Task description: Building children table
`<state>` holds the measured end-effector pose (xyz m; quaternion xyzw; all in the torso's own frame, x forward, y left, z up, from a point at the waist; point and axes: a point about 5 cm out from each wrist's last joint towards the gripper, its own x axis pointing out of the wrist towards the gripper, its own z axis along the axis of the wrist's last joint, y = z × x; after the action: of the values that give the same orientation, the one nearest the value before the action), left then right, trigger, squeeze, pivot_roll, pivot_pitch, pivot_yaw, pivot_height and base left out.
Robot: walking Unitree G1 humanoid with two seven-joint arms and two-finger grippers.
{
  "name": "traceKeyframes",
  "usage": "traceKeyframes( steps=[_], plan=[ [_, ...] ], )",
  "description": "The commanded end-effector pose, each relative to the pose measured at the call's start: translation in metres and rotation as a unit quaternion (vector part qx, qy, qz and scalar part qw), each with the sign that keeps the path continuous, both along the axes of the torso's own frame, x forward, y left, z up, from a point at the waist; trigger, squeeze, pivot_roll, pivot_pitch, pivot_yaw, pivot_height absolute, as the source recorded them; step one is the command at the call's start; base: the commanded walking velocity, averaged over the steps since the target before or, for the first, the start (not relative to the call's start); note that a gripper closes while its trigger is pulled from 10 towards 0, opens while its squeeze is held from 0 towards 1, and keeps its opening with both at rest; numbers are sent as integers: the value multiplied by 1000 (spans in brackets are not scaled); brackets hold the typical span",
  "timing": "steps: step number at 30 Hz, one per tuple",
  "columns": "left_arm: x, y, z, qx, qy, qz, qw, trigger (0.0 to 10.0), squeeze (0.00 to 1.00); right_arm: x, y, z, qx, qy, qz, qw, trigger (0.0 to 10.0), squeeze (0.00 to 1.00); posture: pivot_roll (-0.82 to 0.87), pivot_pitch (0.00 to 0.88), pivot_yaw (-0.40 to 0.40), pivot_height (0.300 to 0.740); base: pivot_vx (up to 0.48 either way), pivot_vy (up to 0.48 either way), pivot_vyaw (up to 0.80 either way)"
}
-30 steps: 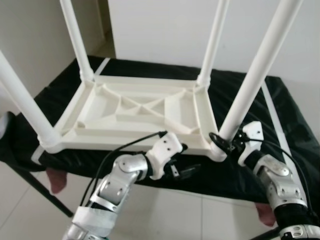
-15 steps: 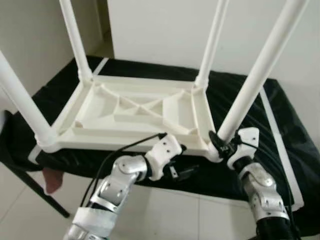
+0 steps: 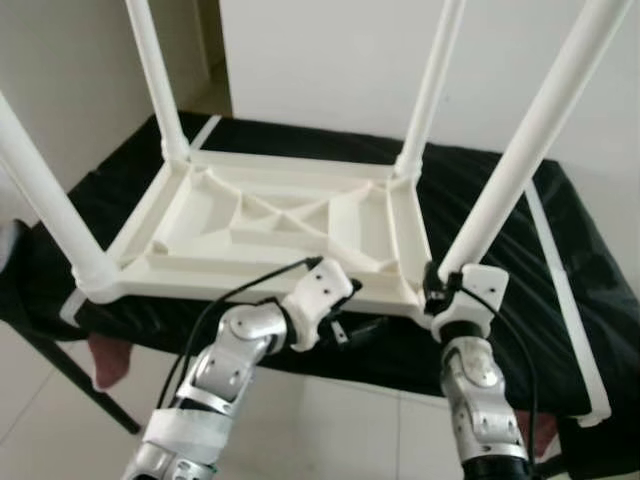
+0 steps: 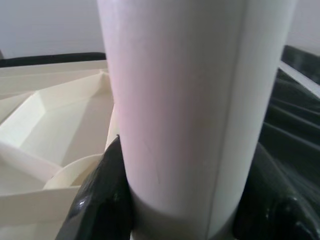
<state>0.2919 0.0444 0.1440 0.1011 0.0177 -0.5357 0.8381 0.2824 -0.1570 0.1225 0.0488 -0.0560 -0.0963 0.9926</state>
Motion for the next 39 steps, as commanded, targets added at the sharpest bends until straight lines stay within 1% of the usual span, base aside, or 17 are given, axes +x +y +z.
traceKeyframes(
  steps=[1, 5, 6, 7, 8, 9, 15, 20, 24, 25, 27, 28, 30, 32, 33, 34, 39],
  plan=[
    [8, 4, 0, -6, -3, 75, 997, 10000, 0, -7, 3, -13, 43, 28, -13, 999, 10000, 0, 25, 6, -31, 740, 0, 0, 0],
    [7, 3, -2, -10, 11, 64, 998, 10000, 0, -8, 0, -14, 29, 35, -20, 999, 10000, 0, 27, 7, -34, 740, 0, 0, 0],
    [6, 3, -3, -14, 21, 60, 998, 10000, 0, -9, 0, -14, 21, 35, -22, 999, 10000, 31, 26, 7, -33, 740, 0, 0, 0],
    [6, 3, -3, -16, 26, 64, 997, 10000, 0, -9, 0, -14, 17, 34, -22, 999, 10000, 718, 27, 6, -33, 740, 0, 0, 0],
    [6, 3, -3, -16, 26, 64, 997, 10000, 0, -9, 0, -14, 17, 34, -22, 999, 10000, 718, 27, 6, -33, 740, 0, 0, 0],
    [6, 3, -3, -17, 28, 71, 997, 10000, 0, -9, 0, -13, 15, 29, -14, 999, 10000, 1000, 27, 6, -35, 740, 0, 0, 0],
    [5, 1, -3, -20, 25, 71, 997, 10000, 0, -10, -1, -10, 15, 21, -6, 1000, 10000, 1000, 27, 5, -37, 740, 0, 0, 0],
    [3, -2, -2, -23, 21, 62, 998, 10000, 0, -8, -16, -4, -5, 7, 22, 1000, 10000, 1000, 17, 0, -38, 740, 0, 0, 0],
    [-1, -7, -1, -16, -14, 41, 999, 10000, 0, -4, -30, 2, -22, -4, 66, 998, 10000, 1000, 14, 0, -43, 740, 0, 0, 0],
    [-3, -9, -1, -15, -10, 23, 1000, 10000, 0, -2, -33, 5, -26, -9, 82, 996, 10000, 667, 12, 0, -45, 740, 0, 0, 0],
    [-5, -10, -2, -15, -5, 11, 1000, 10000, 0, -1, -36, 7, -29, -11, 92, 995, 10000, 667, 11, 0, -44, 740, 0, 0, 0],
    [-9, -12, -1, -20, 5, -11, 1000, 10000, 0, 0, -37, 9, -30, -16, 110, 993, 10000, 0, 11, 0, -44, 740, 0, 0, 0],
    [-14, -13, 0, -23, 2, -36, 999, 10000, 0, 2, -39, 10, -39, -17, 126, 991, 10000, 0, 14, 0, -47, 740, 0, 0, 0],
    [-24, -15, 1, -27, 13, -78, 997, 10000, 0, 4, -38, 10, -58, -14, 193, 979, 10000, 0, 16, 0, -48, 740, 0, 0, 0],
    [-24, -15, 1, -27, 13, -78, 997, 10000, 0, 4, -38, 10, -58, -14, 193, 979, 10000, 0, 16, 0, -48, 740, 0, 0, 0],
    [-28, -16, 1, -23, 16, -95, 995, 10000, 0, 4, -34, 10, -63, -10, 258, 964, 10000, 0, 21, 0, -49, 740, 0, 0, 0],
    [-30, -16, 0, -13, 15, -101, 995, 10000, 0, 5, -34, 12, -85, -9, 289, 954, 10000, 0, 25, 0, -48, 740, 0, 0, 0]
  ],
)
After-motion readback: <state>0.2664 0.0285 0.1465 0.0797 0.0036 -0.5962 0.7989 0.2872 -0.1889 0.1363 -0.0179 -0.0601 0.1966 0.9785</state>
